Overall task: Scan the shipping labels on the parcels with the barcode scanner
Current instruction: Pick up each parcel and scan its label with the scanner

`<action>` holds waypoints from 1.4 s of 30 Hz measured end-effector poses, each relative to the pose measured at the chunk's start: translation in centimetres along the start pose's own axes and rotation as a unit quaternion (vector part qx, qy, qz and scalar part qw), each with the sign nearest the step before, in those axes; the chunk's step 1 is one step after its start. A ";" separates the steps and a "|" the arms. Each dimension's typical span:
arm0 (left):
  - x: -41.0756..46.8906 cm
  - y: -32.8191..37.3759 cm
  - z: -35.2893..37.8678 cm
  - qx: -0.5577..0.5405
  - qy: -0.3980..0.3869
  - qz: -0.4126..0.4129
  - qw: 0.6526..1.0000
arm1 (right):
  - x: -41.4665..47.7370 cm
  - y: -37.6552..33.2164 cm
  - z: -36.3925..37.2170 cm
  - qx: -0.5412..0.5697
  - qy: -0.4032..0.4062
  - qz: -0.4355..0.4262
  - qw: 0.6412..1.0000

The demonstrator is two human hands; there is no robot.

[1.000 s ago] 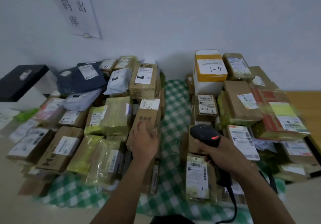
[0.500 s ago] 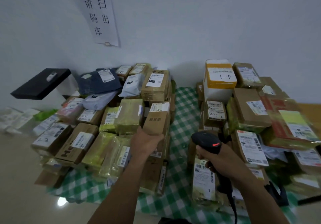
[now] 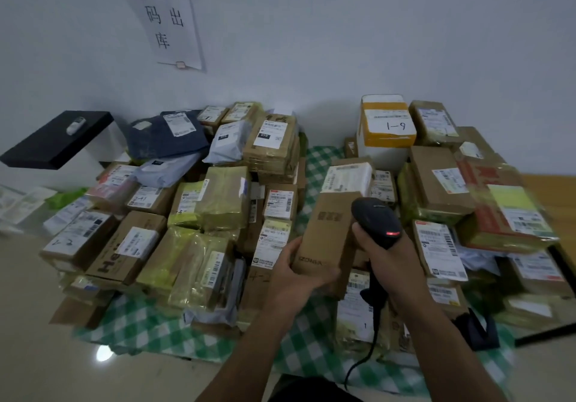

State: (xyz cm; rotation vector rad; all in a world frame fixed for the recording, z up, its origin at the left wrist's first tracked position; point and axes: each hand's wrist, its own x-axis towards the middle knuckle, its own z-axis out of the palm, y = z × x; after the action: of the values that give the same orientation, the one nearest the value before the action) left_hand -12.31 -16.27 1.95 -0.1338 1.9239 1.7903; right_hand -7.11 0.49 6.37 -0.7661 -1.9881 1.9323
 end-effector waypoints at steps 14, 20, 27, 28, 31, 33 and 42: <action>2.6 4.9 2.0 0.102 -0.116 0.070 0.986 | -1.4 0.9 -2.2 -0.164 0.006 -0.023 0.986; 4.7 7.6 0.4 0.203 -0.106 0.148 0.962 | -2.3 0.7 -2.6 -0.169 -0.044 -0.012 0.984; 6.5 8.4 -0.6 0.401 -0.109 0.224 0.881 | -2.2 -1.6 -4.3 -0.201 -0.021 -0.018 0.979; 6.7 8.5 -0.7 0.427 -0.106 0.225 0.869 | -2.3 -1.8 -4.3 -0.205 -0.032 -0.014 0.978; 7.3 9.0 -0.7 0.478 -0.099 0.234 0.841 | -2.4 -2.1 -4.2 -0.216 -0.052 -0.006 0.975; 7.8 9.1 -0.7 0.496 -0.100 0.235 0.830 | -2.4 -2.1 -4.2 -0.219 -0.053 0.004 0.974; 8.8 8.8 -0.8 0.528 -0.099 0.245 0.807 | -2.4 -2.0 -4.5 -0.224 -0.058 -0.002 0.973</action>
State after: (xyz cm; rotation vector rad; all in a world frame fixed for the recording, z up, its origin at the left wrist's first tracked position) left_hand -23.69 -13.60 6.22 0.9608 2.6196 0.6488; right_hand -3.11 3.09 9.05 -0.7599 -2.5384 1.5676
